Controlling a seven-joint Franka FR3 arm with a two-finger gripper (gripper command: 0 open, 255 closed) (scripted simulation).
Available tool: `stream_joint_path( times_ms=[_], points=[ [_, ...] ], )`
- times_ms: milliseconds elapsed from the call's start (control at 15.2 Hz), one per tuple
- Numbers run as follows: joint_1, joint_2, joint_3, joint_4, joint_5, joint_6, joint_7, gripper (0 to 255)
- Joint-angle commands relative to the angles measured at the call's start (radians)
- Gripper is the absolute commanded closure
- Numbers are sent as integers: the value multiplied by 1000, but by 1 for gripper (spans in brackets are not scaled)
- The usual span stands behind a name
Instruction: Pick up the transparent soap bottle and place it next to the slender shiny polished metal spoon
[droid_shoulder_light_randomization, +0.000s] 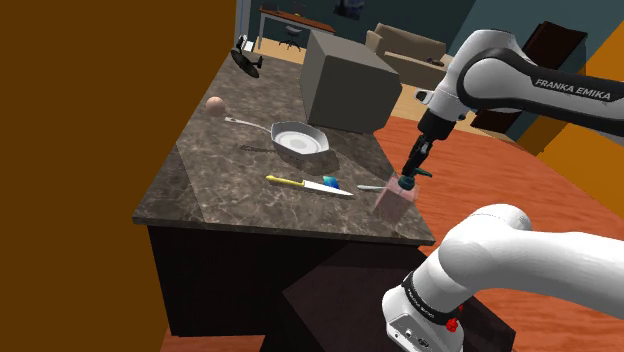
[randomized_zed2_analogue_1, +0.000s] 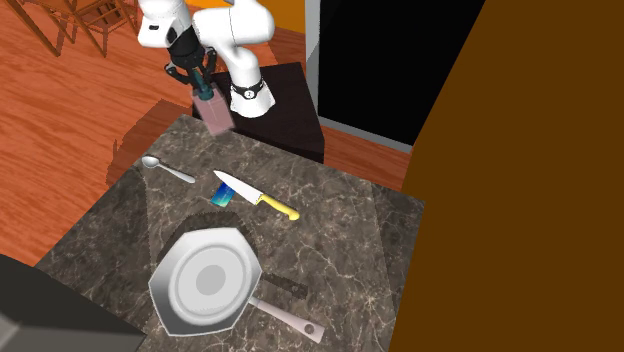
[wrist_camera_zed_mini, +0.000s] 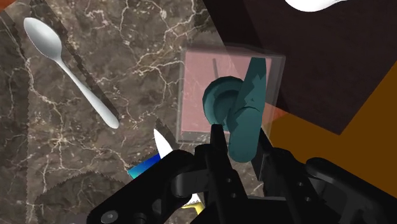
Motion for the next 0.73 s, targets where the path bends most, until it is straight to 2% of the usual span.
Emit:
stream_joint_path(
  times_ms=[0,660],
  points=[
    [-3,0,-6,-28,-6,28,-1,255],
    [-21,19,-40,-146,-41,163,-5,255]
  ],
)
